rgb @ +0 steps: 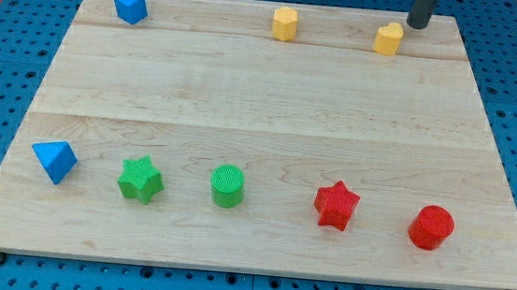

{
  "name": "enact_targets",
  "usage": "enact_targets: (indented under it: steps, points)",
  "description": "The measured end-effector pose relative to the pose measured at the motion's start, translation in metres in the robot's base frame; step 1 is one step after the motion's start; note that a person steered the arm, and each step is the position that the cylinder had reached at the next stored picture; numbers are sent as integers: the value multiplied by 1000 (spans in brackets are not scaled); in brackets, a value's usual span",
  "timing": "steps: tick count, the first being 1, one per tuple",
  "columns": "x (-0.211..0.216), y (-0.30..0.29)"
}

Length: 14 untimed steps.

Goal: Move the red circle to the bottom of the red star towards the center bottom of the board

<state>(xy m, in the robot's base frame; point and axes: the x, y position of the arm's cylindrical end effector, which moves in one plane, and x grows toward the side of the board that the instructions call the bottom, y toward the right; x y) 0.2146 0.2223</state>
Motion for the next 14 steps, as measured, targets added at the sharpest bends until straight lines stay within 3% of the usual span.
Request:
enact_targets:
  steps: [2, 4, 6, 11, 12, 14]
  points:
    - [8, 10]
    - [107, 60]
    - [196, 60]
    - [302, 83]
    - [347, 82]
    - [351, -6]
